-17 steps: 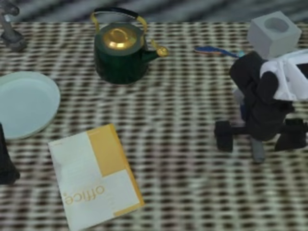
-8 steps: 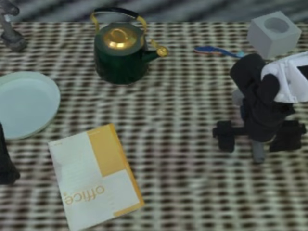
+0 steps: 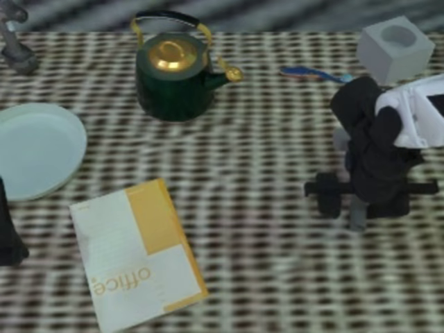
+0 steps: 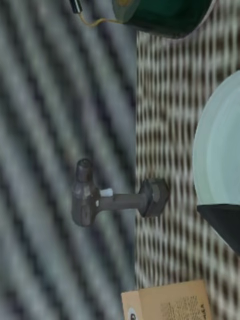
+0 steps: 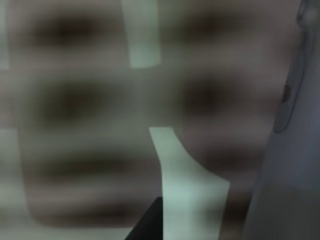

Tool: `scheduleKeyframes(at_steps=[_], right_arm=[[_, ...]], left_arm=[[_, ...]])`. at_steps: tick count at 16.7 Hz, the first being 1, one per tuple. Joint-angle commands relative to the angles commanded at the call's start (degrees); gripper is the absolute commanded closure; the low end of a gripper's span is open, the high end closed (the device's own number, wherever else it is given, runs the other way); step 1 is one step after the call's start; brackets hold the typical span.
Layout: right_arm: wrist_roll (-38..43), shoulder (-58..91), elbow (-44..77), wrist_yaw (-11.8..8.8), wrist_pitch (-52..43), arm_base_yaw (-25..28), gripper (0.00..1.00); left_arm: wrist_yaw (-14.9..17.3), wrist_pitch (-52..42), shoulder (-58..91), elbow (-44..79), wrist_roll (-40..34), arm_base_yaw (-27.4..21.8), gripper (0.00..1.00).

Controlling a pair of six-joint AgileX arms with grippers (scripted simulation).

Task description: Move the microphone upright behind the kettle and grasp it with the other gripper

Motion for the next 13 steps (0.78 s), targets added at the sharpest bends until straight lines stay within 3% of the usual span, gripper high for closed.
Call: scheduleKeyframes(at_steps=[2,3,10,11,13], right_arm=[[0.00,0.00,0.00,0.00,0.00,0.00,0.98],[0.00,0.00,0.00,0.00,0.00,0.00,1.00],[0.00,0.00,0.00,0.00,0.00,0.00,1.00],[1.77,-2.40,1.30,-2.80,-0.62,0.69,1.00],[1.55,-2.52,1.20,-2.99,0.06,0.73,1.00]], left_arm=[[0.00,0.00,0.00,0.00,0.00,0.00,0.00],[0.00,0.00,0.00,0.00,0.00,0.00,0.00],[0.00,0.00,0.00,0.00,0.00,0.00,0.00],[0.00,0.00,0.00,0.00,0.00,0.00,0.00],[0.00,0.00,0.00,0.00,0.00,0.00,0.00]])
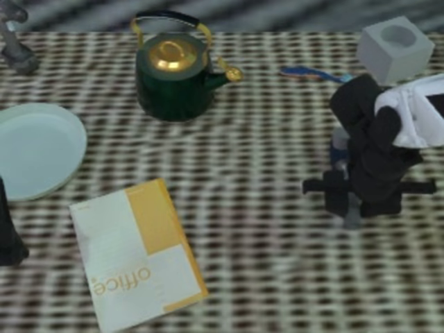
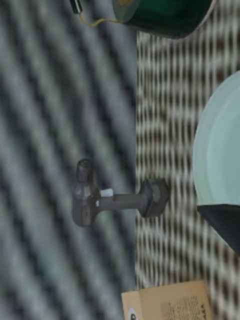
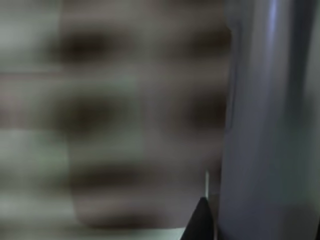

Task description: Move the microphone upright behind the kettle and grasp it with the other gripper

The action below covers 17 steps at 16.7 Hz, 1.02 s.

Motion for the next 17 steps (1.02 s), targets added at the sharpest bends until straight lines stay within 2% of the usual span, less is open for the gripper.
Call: scheduleKeyframes(at_steps=[3,6,17], right_arm=[[-1.68,-1.05,-1.03,-1.66,5.37,0.14,1.00],[-4.51,-3.03,-3.32,-4.58,15.25,0.15,1.00],[-19.48,-14.96,-18.59,-19.74,69.57,-0.13,1.00]], left_arm=[[0.00,0.00,0.00,0.00,0.00,0.00,0.00],[0.00,0.00,0.00,0.00,0.00,0.00,0.00],[0.00,0.00,0.00,0.00,0.00,0.00,0.00]])
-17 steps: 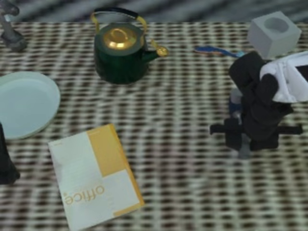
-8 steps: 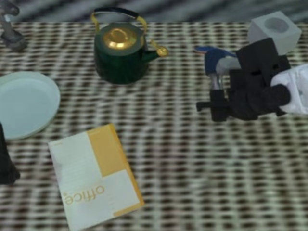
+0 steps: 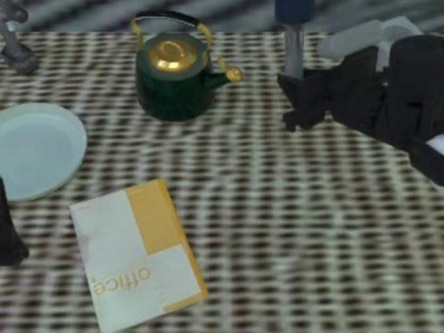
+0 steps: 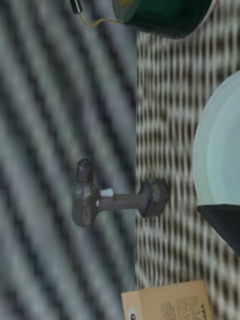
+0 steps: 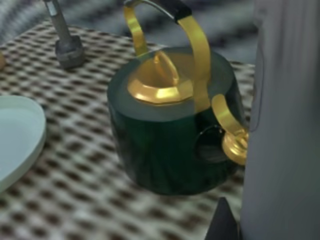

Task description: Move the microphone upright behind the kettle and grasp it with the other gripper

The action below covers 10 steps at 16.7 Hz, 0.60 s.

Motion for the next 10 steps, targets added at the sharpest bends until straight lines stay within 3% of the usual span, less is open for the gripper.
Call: scheduleKeyframes(at_steps=[5,10], right_arm=[[-4.89,-5.79,-3.88,-4.50,13.95,-0.20,1.00],[-5.43,-6.52,-4.21,-4.96,15.25,-0.22,1.00]], left_arm=[[0.00,0.00,0.00,0.00,0.00,0.00,0.00],[0.00,0.00,0.00,0.00,0.00,0.00,0.00]])
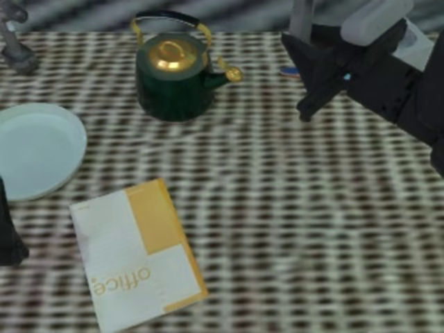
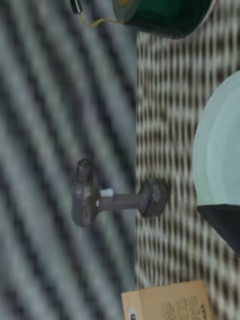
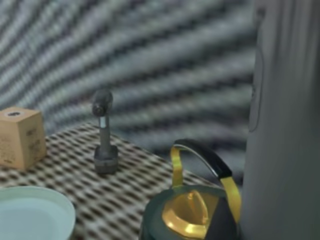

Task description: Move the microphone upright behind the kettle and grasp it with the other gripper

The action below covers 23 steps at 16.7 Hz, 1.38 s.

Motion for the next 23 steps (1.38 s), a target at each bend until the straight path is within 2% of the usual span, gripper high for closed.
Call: scheduleKeyframes(at_steps=[3,9,11,23], right_arm=[[0.14,0.10,0.12,0.97,0.00,1.07,1.00],[0.16,-1.52,-1.70,10.43,1.22,11.01,1.00],[0.16,-2.03,-1.99,12.25,1.54,12.93,1.00],[0.15,-2.07,-2.00,12.35,1.57,13.02,1.00]], left_arm=[[0.00,0.00,0.00,0.00,0.00,0.00,0.00],[0.00,0.00,0.00,0.00,0.00,0.00,0.00],[0.00,0.00,0.00,0.00,0.00,0.00,0.00],[0.55,0.39,0.74,0.58,0.02,-0.32,0.00]])
